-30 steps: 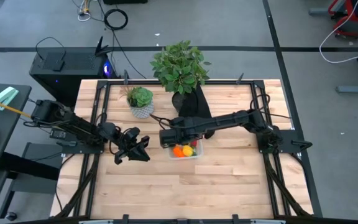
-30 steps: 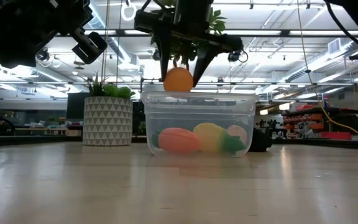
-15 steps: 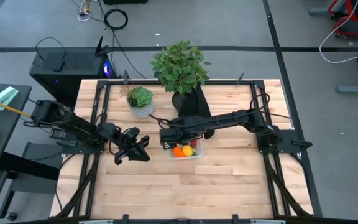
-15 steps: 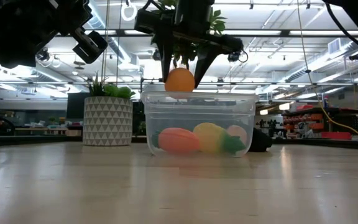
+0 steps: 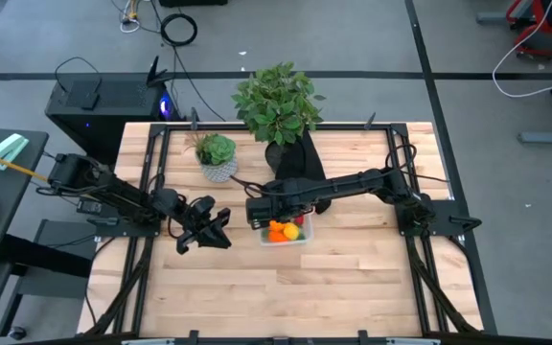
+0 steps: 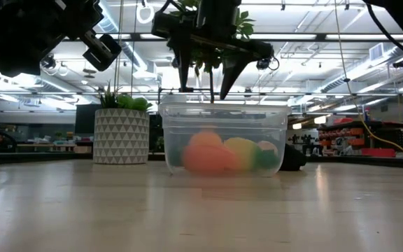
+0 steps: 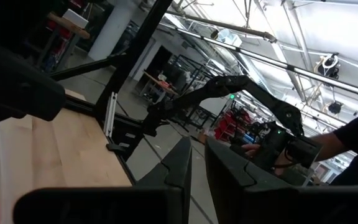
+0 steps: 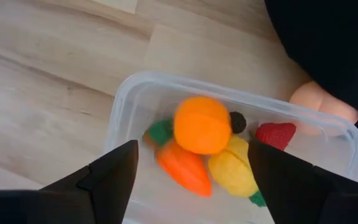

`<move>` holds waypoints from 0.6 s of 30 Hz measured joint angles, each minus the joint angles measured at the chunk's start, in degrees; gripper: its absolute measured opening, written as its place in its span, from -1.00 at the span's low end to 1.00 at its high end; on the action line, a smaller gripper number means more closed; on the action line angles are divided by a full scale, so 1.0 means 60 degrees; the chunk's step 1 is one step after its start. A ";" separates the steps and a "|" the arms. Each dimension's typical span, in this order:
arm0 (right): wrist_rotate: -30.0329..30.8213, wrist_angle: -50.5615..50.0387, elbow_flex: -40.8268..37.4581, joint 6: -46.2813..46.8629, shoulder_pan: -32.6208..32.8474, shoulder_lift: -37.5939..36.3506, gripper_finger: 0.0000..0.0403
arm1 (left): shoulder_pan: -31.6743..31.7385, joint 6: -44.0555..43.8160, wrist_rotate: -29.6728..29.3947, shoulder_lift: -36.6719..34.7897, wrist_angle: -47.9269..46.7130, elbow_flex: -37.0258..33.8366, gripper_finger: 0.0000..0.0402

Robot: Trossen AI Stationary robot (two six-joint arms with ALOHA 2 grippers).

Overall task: Pick and placing Produce into tupperware
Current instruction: Put the light orange peach into the transparent bin

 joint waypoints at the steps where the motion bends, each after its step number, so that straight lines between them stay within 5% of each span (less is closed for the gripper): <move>1: 0.0000 0.0003 0.0000 0.0048 0.0000 0.0000 0.57 | 0.0000 0.0000 0.0000 0.0000 0.0012 0.0000 -0.74; 18: 0.0691 -0.2570 0.0000 0.1212 0.1272 -0.1568 0.44 | 0.0004 0.0244 -0.0004 0.0004 0.0130 0.0000 -0.74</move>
